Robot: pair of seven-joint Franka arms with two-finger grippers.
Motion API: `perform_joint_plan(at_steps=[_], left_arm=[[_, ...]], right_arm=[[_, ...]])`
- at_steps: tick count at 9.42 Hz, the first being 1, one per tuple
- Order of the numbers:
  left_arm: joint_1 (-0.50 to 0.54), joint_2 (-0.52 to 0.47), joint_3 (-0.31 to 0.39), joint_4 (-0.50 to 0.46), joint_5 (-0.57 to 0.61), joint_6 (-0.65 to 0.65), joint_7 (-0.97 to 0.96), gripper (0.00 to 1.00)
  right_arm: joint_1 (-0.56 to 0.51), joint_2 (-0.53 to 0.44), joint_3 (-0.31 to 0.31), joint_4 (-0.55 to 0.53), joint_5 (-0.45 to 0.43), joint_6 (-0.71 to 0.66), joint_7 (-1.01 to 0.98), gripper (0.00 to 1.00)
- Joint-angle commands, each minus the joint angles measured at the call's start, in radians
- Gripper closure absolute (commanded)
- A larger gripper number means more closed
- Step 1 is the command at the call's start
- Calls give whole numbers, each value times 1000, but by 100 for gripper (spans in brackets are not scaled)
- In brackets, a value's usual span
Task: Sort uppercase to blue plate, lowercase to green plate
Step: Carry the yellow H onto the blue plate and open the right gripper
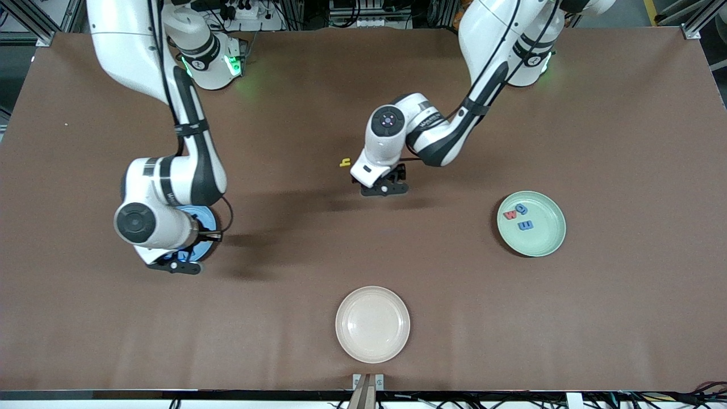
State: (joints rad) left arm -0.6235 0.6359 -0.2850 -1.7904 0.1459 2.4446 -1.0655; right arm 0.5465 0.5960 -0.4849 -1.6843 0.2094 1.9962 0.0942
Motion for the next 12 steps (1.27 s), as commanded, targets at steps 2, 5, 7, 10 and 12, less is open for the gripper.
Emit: perform_joint_plan(at_steps=[2, 5, 7, 10, 12], left_arm=[[-70, 108, -14, 153, 29, -12, -250, 0], [-82, 157, -16, 170, 27, -12, -333, 0], [-97, 179, -14, 181, 27, -36, -335, 0], [-123, 218, -17, 313, 24, -244, -334, 0], [-127, 215, -25, 325, 27, -246, -334, 0]], right_arm=[[-109, -68, 6, -98, 2, -20, -219, 100], [-204, -61, 8, -97, 10, -24, -373, 45], [-203, -59, 8, -92, 12, -24, -373, 0], [-200, -59, 11, -80, 12, -25, -361, 0], [-194, -59, 12, -75, 13, -24, -358, 0]])
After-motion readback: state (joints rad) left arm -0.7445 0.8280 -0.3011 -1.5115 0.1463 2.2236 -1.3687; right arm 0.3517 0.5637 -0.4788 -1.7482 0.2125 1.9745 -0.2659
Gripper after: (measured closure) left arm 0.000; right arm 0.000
